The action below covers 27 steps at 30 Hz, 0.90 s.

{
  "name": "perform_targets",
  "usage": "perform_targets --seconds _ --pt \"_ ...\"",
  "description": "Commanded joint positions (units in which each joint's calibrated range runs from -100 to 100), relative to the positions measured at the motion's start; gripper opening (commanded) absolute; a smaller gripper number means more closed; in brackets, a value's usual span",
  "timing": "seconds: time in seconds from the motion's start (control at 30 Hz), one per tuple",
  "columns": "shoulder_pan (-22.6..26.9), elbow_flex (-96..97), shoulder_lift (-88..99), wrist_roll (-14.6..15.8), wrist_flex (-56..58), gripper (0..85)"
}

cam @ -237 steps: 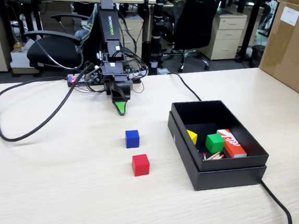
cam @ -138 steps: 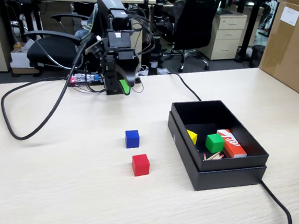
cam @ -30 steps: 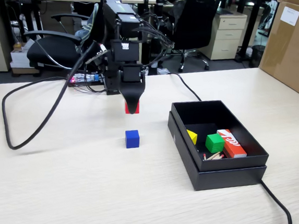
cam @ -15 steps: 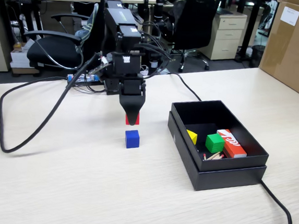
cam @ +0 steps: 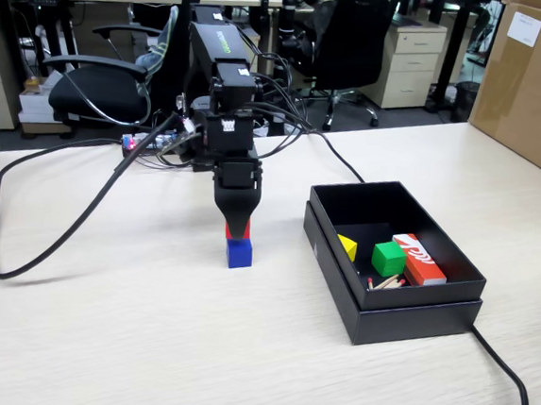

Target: Put the red cube on top of the blue cube

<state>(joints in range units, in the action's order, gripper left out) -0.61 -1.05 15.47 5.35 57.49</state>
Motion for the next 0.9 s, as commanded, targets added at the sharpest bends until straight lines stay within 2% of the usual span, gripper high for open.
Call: perform_targets --seconds 0.0,0.63,0.67,0.7,0.87 --pt "-0.1 -5.0 0.4 0.2 -2.1 0.9" --pt "0.2 -4.6 -0.6 0.4 -2.8 1.2" --pt "0.2 -4.5 -0.6 0.4 -2.8 2.0" --pt "0.3 -4.1 -0.7 0.3 -2.8 11.4" --pt "0.3 -3.6 -1.1 0.3 -2.8 13.7"
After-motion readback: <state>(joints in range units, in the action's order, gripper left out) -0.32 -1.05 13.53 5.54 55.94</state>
